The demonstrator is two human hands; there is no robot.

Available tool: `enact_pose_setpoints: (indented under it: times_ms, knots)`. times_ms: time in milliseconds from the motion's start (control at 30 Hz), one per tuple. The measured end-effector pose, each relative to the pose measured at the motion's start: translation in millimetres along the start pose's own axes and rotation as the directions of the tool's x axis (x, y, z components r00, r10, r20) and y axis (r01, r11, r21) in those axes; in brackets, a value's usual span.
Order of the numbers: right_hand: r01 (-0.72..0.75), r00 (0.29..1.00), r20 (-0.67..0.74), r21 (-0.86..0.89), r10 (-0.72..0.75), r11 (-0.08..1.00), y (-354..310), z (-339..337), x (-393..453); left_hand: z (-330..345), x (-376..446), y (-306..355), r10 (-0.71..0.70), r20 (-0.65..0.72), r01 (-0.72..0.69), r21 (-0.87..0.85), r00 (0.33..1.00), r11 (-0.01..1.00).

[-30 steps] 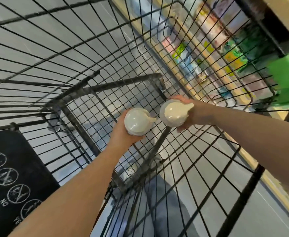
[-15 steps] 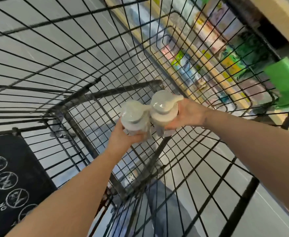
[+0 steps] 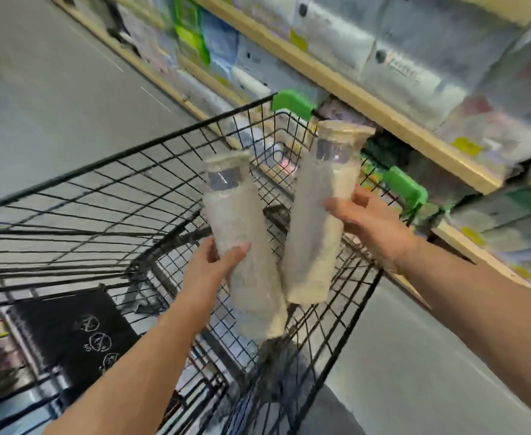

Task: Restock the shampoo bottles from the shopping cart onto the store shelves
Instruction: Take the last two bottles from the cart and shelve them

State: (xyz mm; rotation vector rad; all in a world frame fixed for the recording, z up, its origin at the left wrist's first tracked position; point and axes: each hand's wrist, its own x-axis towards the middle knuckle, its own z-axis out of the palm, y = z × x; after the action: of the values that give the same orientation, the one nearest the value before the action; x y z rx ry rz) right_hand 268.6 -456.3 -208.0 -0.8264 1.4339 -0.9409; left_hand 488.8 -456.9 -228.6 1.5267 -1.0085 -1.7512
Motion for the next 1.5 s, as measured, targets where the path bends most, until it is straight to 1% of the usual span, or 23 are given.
enact_pose_setpoints:
  times_ms: [67, 167, 233, 267, 400, 567, 600, 667, 800, 900, 1000, 1133, 1233, 1400, 1500]
  knots:
    - [0.034, 0.995, -0.102, 0.174, -0.016, 0.984, -17, -1, -25, 8, -18, 23, 0.042, 0.048, -0.041, -0.033, 0.998, 0.999]
    - [0.024, 0.988, -0.149, 0.412, 0.041, 0.911, -35, 2, -58, 23, -40, 46, 0.059, 0.117, -0.052, -0.06, 0.991, 0.997]
    - [0.026, 0.984, -0.166, 0.498, 0.066, 0.867, -42, 0, -81, 35, -51, 58, 0.066, 0.175, -0.055, -0.07, 0.982, 0.996]
    - [0.019, 0.981, -0.173, 0.512, 0.082, 0.859, -44, 1, -88, 39, -55, 62, 0.075, 0.19, -0.063, -0.068, 0.979, 0.996]
    - [0.015, 0.959, -0.25, 0.513, 0.132, 0.859, -42, -12, -131, 70, -81, 73, 0.066, 0.305, -0.064, -0.018, 0.95, 0.998]
    - [0.088, 0.944, -0.32, 0.494, 0.087, 0.865, -38, -36, -180, 116, -115, 75, 0.038, 0.399, -0.054, 0.03, 0.916, 0.998]
    - [0.113, 0.937, -0.34, 0.5, 0.075, 0.859, -38, -50, -195, 134, -126, 75, 0.039, 0.43, -0.059, 0.035, 0.902, 0.998]
    - [0.114, 0.932, -0.351, 0.511, 0.086, 0.852, -35, -67, -210, 155, -139, 74, 0.033, 0.463, -0.046, 0.018, 0.886, 0.999]
    - [0.143, 0.929, -0.365, 0.521, 0.068, 0.842, -38, -123, -262, 220, -176, 73, 0.057, 0.536, -0.092, 0.039, 0.842, 0.995]
    - [0.198, 0.912, -0.41, 0.5, 0.029, 0.843, -39, -173, -307, 276, -204, 67, 0.083, 0.634, -0.143, 0.044, 0.769, 0.989]
    - [0.252, 0.886, -0.464, 0.435, -0.025, 0.864, -36, -228, -352, 337, -236, 59, 0.118, 0.663, -0.19, 0.037, 0.739, 0.981]
    - [0.305, 0.856, -0.513, 0.403, -0.063, 0.863, -36, -276, -392, 394, -265, 52, 0.15, 0.705, -0.221, 0.01, 0.693, 0.975]
    - [0.347, 0.842, -0.528, 0.382, -0.106, 0.856, -33, -300, -410, 421, -277, 52, 0.155, 0.723, -0.224, -0.001, 0.673, 0.975]
    - [0.435, 0.796, -0.575, 0.33, -0.187, 0.838, -34, -326, -425, 451, -287, 58, 0.174, 0.75, -0.266, 0.002, 0.639, 0.964]
    - [0.472, 0.789, -0.571, 0.328, -0.226, 0.819, -41, -336, -427, 464, -286, 64, 0.177, 0.759, -0.272, 0.0, 0.627, 0.962]
